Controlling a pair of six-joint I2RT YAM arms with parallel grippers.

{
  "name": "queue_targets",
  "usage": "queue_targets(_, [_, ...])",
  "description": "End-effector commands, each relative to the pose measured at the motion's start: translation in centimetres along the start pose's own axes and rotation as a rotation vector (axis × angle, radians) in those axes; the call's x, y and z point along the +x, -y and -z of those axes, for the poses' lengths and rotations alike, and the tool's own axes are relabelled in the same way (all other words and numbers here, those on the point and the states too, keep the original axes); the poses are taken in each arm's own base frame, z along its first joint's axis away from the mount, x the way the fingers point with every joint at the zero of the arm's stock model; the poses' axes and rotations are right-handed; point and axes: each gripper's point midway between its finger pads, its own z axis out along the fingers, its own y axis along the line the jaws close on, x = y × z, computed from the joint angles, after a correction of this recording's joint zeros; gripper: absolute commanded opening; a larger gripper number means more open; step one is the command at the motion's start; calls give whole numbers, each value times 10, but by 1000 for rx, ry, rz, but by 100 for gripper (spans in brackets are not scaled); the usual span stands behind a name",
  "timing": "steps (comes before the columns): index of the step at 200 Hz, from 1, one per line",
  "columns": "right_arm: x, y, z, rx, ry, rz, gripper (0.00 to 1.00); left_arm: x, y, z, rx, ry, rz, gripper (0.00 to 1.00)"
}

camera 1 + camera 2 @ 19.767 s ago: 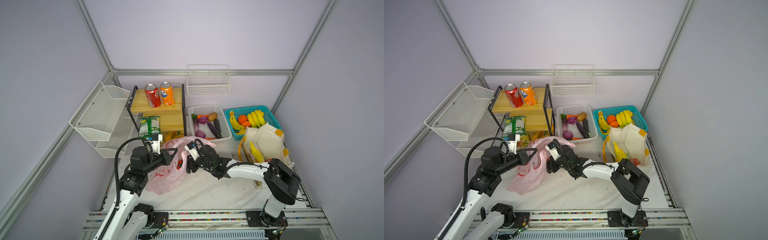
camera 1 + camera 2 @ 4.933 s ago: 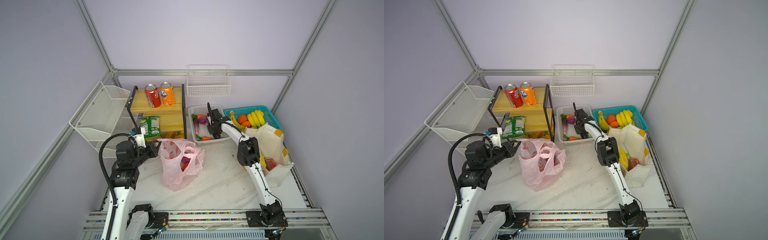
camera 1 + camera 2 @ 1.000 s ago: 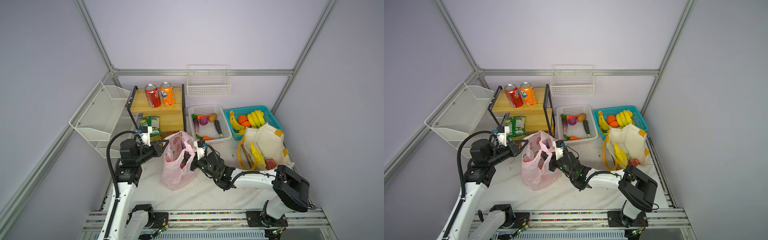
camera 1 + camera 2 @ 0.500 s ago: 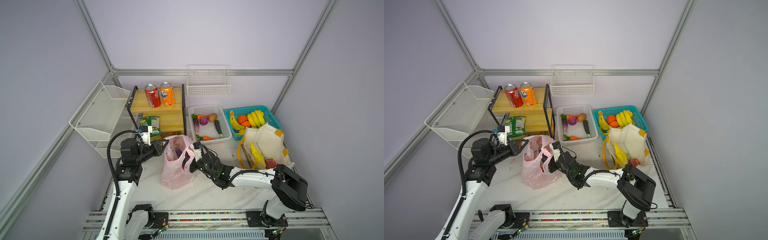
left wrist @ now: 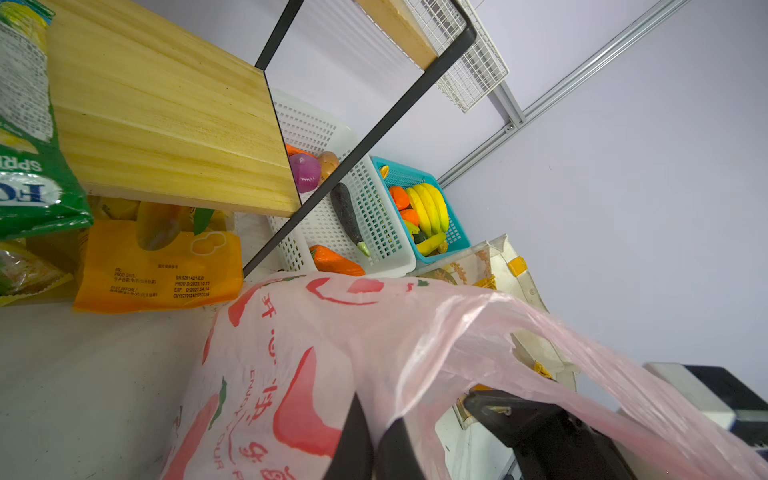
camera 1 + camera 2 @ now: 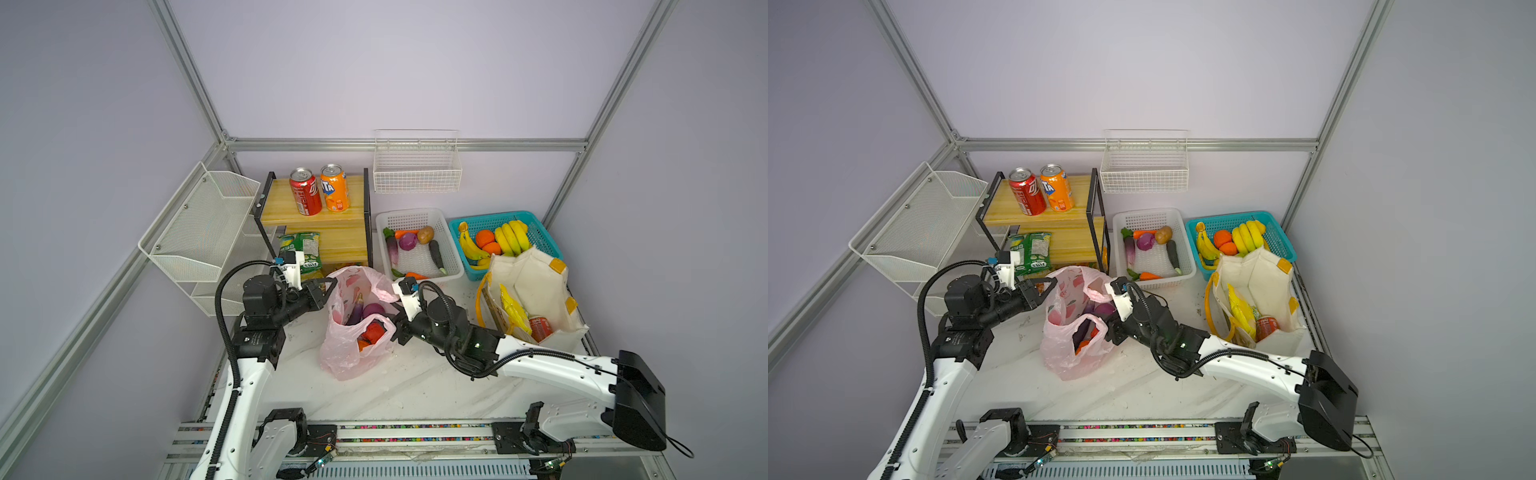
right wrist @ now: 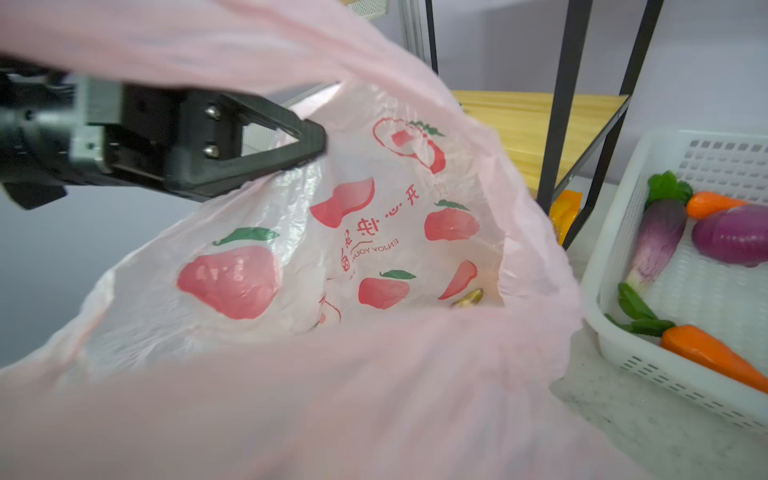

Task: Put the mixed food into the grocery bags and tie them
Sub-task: 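Lower the eggplant into the pink bag and open the right gripper, then grasp the bag handle with the right gripper while the left gripper lifts the other handle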

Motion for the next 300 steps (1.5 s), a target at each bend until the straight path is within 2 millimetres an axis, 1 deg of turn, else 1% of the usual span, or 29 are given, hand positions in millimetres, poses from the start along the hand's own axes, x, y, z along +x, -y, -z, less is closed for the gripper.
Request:
queue_targets(1, [18,11,21,21,-71,116,64,-10,5,-1,8,30,-26,0])
queue_targets(21, [15,17,37,36,-61,159,62,-12,4,-3,5,26,-18,0])
queue_targets(39, [6,17,49,38,-36,204,59,-12,3,-5,8,19,-6,0])
queue_targets(50, [-6,23,56,84,-3,244,58,-12,4,-5,11,20,-4,0])
queue_targets(79, [-39,25,65,133,84,304,67,-12,6,-5,22,22,-5,0])
queue_targets(95, [-53,27,63,161,123,320,70,-12,6,-4,23,21,-6,0])
queue_targets(121, [-70,29,50,203,151,376,75,-11,8,-4,30,17,-5,0])
queue_targets(147, [-88,21,36,198,167,442,76,-10,9,-4,36,15,-6,0])
queue_targets(177, [-106,15,25,191,187,493,74,-9,8,-4,39,9,-5,0])
queue_targets(187, [-108,11,22,168,188,504,71,-8,8,-5,38,6,-4,0])
queue_targets(199, [-108,7,20,139,188,516,64,-9,8,-5,40,6,-7,0])
queue_targets(203, [-109,4,20,128,189,517,60,-8,8,-5,41,6,-7,0])
queue_targets(211, [-109,3,19,115,188,515,48,-8,9,-5,42,5,-10,0])
queue_targets(212, [-109,3,18,113,188,515,44,-8,9,-5,42,6,-10,0])
queue_targets(229, [-113,4,18,95,182,473,25,-10,12,-3,48,9,-21,0])
queue_targets(239, [-116,11,17,85,176,412,16,-13,15,-2,49,15,-38,7])
queue_targets(257, [-117,25,11,17,145,266,10,-21,24,6,40,36,-93,35])
queue_targets(266, [-118,30,7,-6,131,203,9,-26,29,12,19,56,-125,46])
queue_targets(277, [-116,31,1,-35,106,147,8,-31,35,19,-11,84,-175,54])
queue_targets(283, [-120,30,3,-52,106,120,7,-33,39,23,-26,96,-202,58])
queue_targets(285, [-114,31,-4,-55,85,111,7,-34,41,25,-32,103,-210,59])
queue_targets(287, [-112,32,-7,-56,77,102,7,-35,43,26,-38,109,-220,60])
queue_targets(300, [-110,32,-15,-89,54,50,5,-41,53,36,-66,147,-276,65])
